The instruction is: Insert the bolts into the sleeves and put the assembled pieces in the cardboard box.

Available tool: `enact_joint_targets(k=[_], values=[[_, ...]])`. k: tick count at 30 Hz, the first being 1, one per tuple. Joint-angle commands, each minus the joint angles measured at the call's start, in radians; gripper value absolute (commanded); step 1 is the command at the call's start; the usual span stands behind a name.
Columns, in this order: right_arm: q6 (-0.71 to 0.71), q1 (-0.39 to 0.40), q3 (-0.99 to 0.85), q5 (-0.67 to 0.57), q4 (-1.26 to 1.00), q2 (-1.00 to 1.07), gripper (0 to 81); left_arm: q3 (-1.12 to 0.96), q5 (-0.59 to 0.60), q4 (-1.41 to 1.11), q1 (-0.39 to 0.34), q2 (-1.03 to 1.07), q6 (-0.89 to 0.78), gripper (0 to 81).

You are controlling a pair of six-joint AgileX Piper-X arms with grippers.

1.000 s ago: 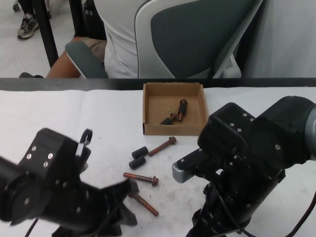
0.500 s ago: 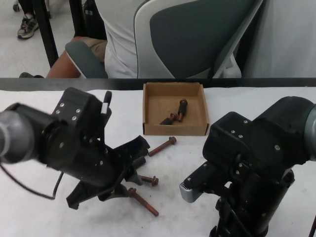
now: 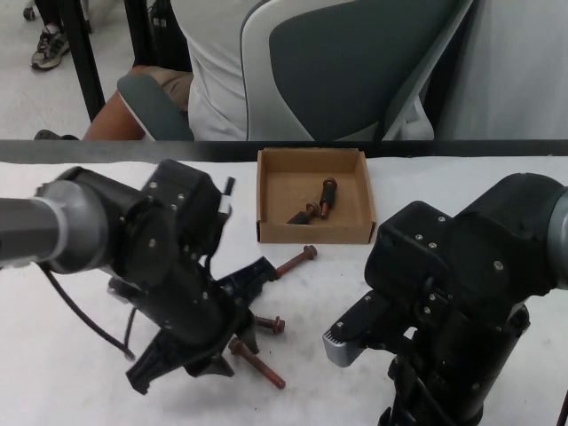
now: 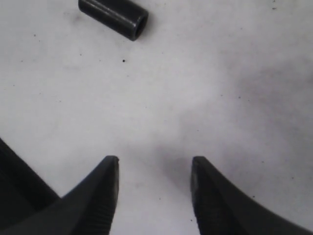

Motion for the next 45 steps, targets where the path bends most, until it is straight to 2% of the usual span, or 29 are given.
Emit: enact_joint_targets(k=[1,23,30,41,43,45], values=[[-0.01,0.002,-0.011,-0.006,0.01,-0.002,44.4,-0.009,-0.021,-0.005,-0.015,0.014,-0.043,34.2],[-0.01,0.0,-0.011,-0.006,0.014,-0.002,44.4,-0.097,-0.042,-0.054,-0.018,0.156,-0.08,34.2],[-0.01,0.0,-0.011,-0.006,0.014,-0.002,44.4,-0.097,-0.08,0.053,-0.018,0.173,-0.059,34.2],[-0.01,0.0,-0.011,-0.006,0.015,-0.002,44.4,-0.097,-0.074,0.197,-0.046,0.196,-0.034,34.2],[-0.01,0.0,-0.011,-0.006,0.016,-0.002,44.4,-0.097,-0.079,0.219,-0.048,0.196,-0.027,32.6],[-0.01,0.0,-0.011,-0.006,0.018,-0.002,44.4,-0.097,-0.091,0.239,-0.047,0.196,-0.027,27.0]])
